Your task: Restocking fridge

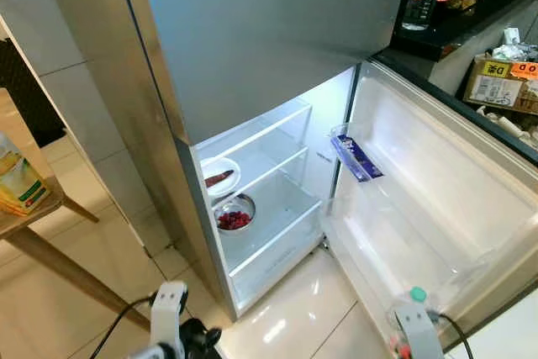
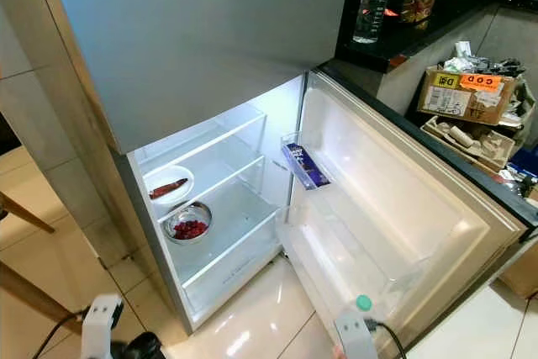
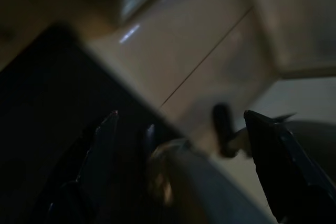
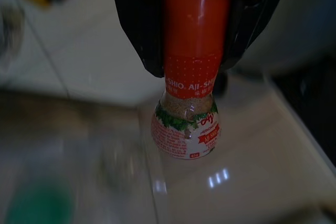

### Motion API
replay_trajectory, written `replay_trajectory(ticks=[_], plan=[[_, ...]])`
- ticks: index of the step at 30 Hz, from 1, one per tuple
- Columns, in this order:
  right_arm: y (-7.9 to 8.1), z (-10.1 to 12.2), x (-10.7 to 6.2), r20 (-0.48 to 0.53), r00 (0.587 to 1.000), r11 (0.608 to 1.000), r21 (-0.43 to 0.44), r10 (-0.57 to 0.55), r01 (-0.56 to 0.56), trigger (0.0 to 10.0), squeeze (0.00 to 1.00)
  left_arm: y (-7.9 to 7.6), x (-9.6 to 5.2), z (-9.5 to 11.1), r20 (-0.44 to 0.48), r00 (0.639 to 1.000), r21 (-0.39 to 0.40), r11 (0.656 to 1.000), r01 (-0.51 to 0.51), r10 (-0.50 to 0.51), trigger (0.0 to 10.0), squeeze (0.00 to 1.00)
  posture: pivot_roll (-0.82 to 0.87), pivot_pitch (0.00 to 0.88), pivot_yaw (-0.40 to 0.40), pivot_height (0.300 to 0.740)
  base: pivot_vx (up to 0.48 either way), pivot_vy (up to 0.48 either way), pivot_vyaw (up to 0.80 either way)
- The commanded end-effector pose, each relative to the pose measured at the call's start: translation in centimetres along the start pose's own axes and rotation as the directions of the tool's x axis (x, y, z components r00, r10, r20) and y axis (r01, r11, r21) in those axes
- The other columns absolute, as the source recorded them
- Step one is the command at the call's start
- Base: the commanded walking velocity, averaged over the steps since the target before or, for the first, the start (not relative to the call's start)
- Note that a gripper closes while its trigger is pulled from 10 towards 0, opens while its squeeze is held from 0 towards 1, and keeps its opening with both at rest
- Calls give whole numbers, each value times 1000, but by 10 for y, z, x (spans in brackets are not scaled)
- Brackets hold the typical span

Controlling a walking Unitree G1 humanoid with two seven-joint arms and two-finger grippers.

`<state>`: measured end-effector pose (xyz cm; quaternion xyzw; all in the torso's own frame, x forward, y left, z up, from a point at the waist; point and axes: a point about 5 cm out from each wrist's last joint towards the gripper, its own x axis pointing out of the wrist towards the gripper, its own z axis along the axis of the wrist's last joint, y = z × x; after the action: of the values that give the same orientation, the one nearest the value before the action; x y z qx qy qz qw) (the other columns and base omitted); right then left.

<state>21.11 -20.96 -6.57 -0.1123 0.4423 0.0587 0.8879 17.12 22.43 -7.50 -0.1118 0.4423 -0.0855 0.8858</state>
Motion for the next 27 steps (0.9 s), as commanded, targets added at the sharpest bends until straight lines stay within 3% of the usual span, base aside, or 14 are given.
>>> replay_trajectory(ticks=[1, 2, 4, 5, 7, 8, 10, 12, 13, 17, 21, 23, 24, 27], plan=[[2, 15, 2, 64, 998, 1000, -2, 10, -10, 10000, 0, -2, 0, -11, -31, 999, -10, 1000, -29, 29, 10000, 0, -72, 0, -3, 740, 0, 0, 0], [1, 27, 3, 100, 995, 1000, -18, 12, -10, 10000, 0, -3, -1, -21, -66, 997, -4, 999, -41, 41, 10000, 0, -75, 0, -3, 740, 0, 0, 0], [1, 27, 3, 100, 995, 1000, -18, 12, -10, 10000, 0, -3, -1, -21, -66, 997, -4, 999, -41, 41, 10000, 0, -75, 0, -3, 740, 0, 0, 0], [-4, 53, 3, 172, 985, 998, -63, -4, 15, 10000, 0, -6, -4, -40, -123, 991, -10, 998, -54, 52, 10000, 0, -74, 0, -5, 740, 0, 0, 0], [-4, 53, 3, 172, 985, 998, -63, -4, 15, 10000, 0, -6, -4, -40, -123, 991, -10, 998, -54, 52, 10000, 0, -74, 0, -5, 740, 0, 0, 0], [-7, 64, 3, 203, 979, 996, -82, -19, 37, 10000, 0, -7, -6, -47, -141, 988, -16, 998, -63, 60, 10000, 0, -74, 0, -5, 740, 0, 0, 0], [-21, 86, 1, 251, 963, 985, -112, -101, 133, 10000, 0, -10, -8, -61, -183, 981, 5, 998, -67, 67, 10000, 0, -74, 0, -5, 740, 0, 0, 0], [-26, 91, 0, 261, 957, 979, -119, -128, 163, 10000, 0, -12, -8, -64, -194, 979, 13, 998, -65, 67, 10000, 0, -74, 0, -5, 740, 0, 0, 0], [-38, 100, -3, 265, 942, 955, -156, -207, 253, 10000, 0, -14, -7, -66, -198, 978, 19, 998, -67, 70, 10000, 0, -68, 0, -12, 740, 0, 0, 0], [-47, 104, -5, 261, 930, 939, -159, -259, 306, 10000, 0, -15, -7, -66, -196, 978, 19, 997, -70, 73, 10000, 0, -68, 0, -11, 740, 0, 0, 0], [-77, 104, -13, 208, 883, 891, -87, -420, 445, 10000, 0, -16, -5, -64, -190, 979, 31, 997, -73, 78, 10000, 0, -66, 0, -15, 740, 0, 0, 0], [-81, 104, -14, 206, 875, 882, -89, -439, 463, 10000, 0, -16, -5, -63, -189, 979, 31, 997, -74, 79, 10000, 0, -66, 0, -15, 740, 0, 0, 0], [-96, 102, -20, 191, 842, 847, -82, -504, 525, 10000, 0, -16, -5, -63, -187, 979, 33, 997, -75, 80, 10000, 0, -65, 0, -16, 740, 0, 0, 0], [-116, 95, -28, 156, 790, 793, -61, -592, 606, 10000, 0, -17, -4, -62, -186, 979, 35, 996, -77, 82, 10000, 0, -65, 0, -16, 740, 0, 0, 0]])
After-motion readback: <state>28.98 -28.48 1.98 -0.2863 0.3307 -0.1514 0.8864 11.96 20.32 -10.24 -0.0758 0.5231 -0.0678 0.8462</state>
